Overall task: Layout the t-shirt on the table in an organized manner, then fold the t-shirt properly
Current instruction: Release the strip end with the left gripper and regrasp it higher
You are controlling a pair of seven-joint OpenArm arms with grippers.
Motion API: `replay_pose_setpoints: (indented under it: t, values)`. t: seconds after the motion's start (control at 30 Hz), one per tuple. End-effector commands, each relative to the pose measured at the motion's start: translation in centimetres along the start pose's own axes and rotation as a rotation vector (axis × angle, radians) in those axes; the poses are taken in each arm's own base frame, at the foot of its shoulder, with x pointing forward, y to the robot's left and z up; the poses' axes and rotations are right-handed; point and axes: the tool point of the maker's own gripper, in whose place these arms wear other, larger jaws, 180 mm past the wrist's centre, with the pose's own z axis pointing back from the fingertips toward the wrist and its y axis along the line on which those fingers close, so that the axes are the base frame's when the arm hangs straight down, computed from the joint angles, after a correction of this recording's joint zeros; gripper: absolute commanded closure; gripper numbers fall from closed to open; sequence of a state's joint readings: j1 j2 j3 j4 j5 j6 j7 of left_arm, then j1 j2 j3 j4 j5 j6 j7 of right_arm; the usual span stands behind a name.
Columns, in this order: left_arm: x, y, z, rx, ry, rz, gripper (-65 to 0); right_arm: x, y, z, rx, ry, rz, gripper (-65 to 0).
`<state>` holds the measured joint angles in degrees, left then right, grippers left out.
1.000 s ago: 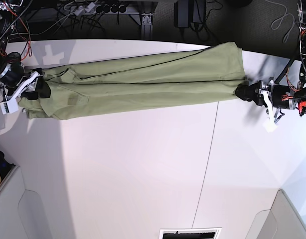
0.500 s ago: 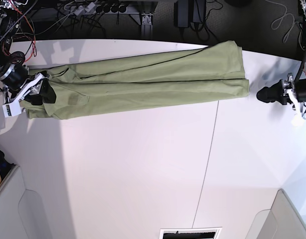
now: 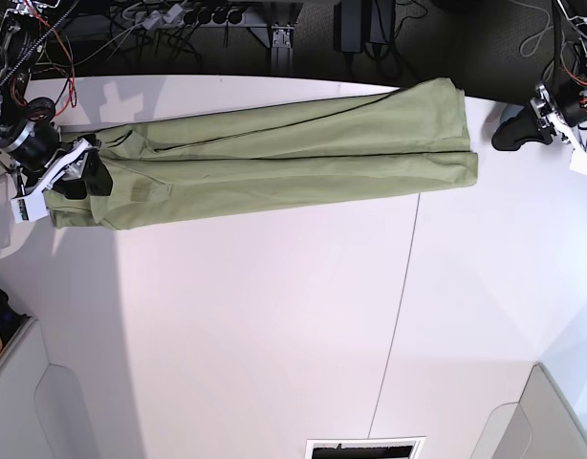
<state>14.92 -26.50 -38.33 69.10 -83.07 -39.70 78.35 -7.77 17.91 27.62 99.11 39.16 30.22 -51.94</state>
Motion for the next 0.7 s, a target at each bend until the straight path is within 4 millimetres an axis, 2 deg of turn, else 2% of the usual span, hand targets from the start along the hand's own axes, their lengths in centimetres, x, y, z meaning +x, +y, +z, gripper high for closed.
replay_pose_setpoints:
  t: [0.0,0.2,0.43,0.67]
  values:
    - [1.2,-0.6,0.2,-0.012,-0.035,-0.028,-30.2,1.7,-0.1,0.5,0.000,-0.053,0.020,-29.7]
    - [-1.0,-1.2,-2.1,-0.041,-0.040,0.018,-30.2,1.6,-0.2,0.5,-0.004,-0.047,0.021,-29.7]
    - [-1.8,-2.3,-4.2,-0.016,-0.071,-0.015,-30.2,1.7,-0.6,0.7,-0.012,-0.038,0.035,-29.7]
    - [-3.2,-3.2,-5.0,0.058,-0.086,-0.084,-30.2,2.7,-1.3,1.6,-0.007,-0.049,0.058,-29.7]
